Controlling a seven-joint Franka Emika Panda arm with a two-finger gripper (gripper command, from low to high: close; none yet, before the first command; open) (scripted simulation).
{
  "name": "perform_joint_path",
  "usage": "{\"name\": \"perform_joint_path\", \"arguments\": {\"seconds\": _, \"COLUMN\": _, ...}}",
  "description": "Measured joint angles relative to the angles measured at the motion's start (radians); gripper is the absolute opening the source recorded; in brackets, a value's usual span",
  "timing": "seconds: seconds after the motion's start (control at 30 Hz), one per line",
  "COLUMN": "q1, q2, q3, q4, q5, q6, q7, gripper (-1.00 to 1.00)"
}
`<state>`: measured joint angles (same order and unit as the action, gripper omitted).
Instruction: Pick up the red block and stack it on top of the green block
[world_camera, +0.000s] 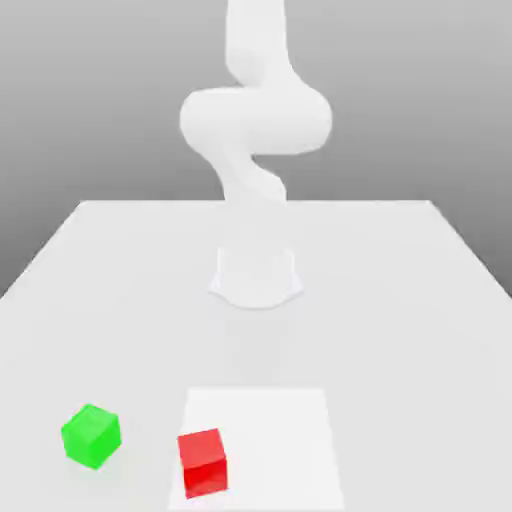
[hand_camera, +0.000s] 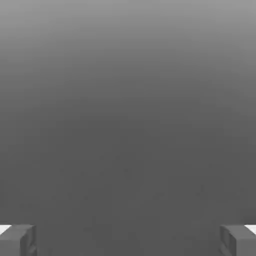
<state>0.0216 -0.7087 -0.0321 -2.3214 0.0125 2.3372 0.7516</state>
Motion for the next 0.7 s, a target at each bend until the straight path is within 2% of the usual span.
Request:
{"name": "perform_joint_path", "arguments": {"seconds": 0.37, "q1": 0.071, "q2": 0.406, "q3": -0.119, "q4": -0.095, "q5": 0.069, "q6": 0.164, "q7": -0.224, "gripper": 0.0}}
{"name": "perform_joint_path", "arguments": {"seconds": 0.7, "q1": 0.059, "q2": 0.766, "q3": -0.155, "q4": -0.18, "q5": 0.097, "q6": 0.313, "q7": -0.401, "gripper": 0.0}}
